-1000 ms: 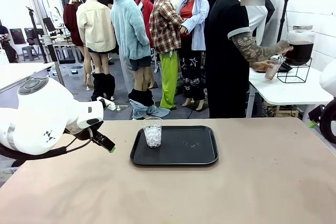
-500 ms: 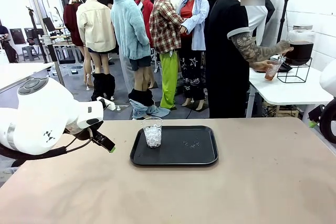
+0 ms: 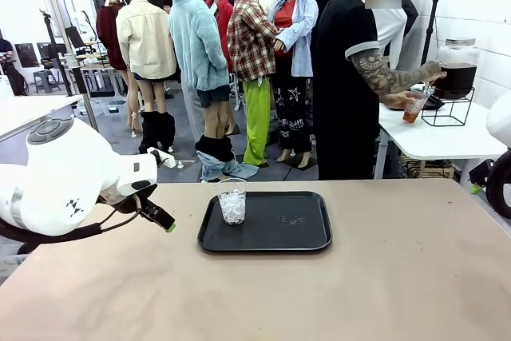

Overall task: Pour the drink into the iced cup.
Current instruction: Pick up the iced cup indicated by the human and present it to them.

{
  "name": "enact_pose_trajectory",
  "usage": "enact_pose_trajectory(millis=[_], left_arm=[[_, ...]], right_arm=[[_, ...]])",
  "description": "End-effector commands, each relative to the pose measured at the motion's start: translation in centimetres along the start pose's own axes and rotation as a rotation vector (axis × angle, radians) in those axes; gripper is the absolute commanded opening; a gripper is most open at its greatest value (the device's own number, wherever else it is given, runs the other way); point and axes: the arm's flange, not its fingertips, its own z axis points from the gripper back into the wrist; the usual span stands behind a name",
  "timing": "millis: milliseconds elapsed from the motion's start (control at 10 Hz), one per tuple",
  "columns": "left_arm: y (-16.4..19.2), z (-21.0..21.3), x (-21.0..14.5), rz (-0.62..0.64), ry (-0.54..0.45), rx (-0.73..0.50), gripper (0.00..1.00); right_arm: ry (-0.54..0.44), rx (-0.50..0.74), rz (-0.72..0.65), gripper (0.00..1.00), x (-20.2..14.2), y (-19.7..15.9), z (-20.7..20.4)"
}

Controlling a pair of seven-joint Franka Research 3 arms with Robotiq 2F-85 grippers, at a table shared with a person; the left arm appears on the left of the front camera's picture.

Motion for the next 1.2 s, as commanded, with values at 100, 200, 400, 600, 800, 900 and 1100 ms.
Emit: enact_pose_trajectory(millis=[100, 200, 400, 600, 800, 900, 1100], left_arm=[[0.19, 0.09, -0.04, 0.004, -0.002, 0.0, 1.0], [0.19, 0.09, -0.04, 0.004, -0.002, 0.0, 1.0], [0.19, 0.09, -0.04, 0.004, -0.002, 0.0, 1.0], [0.19, 0.09, -0.04, 0.004, -0.002, 0.0, 1.0], [0.19, 0.09, -0.04, 0.004, -0.002, 0.0, 1.0], [0.19, 0.09, -0.04, 0.004, -0.002, 0.0, 1.0], [0.19, 0.09, -0.04, 0.004, -0.002, 0.0, 1.0]], right_arm=[[-0.011, -0.016, -0.015, 1.0, -0.31, 0.42, 0.05], [-0.011, -0.016, -0.015, 1.0, -0.31, 0.42, 0.05], [-0.011, -0.016, -0.015, 1.0, -0.31, 0.42, 0.05], [-0.011, -0.016, -0.015, 1.0, -0.31, 0.42, 0.05], [-0.011, -0.016, -0.015, 1.0, -0.31, 0.42, 0.05], [-0.011, -0.016, -0.015, 1.0, -0.31, 0.42, 0.05], [-0.011, -0.016, -0.015, 1.0, -0.31, 0.42, 0.05]])
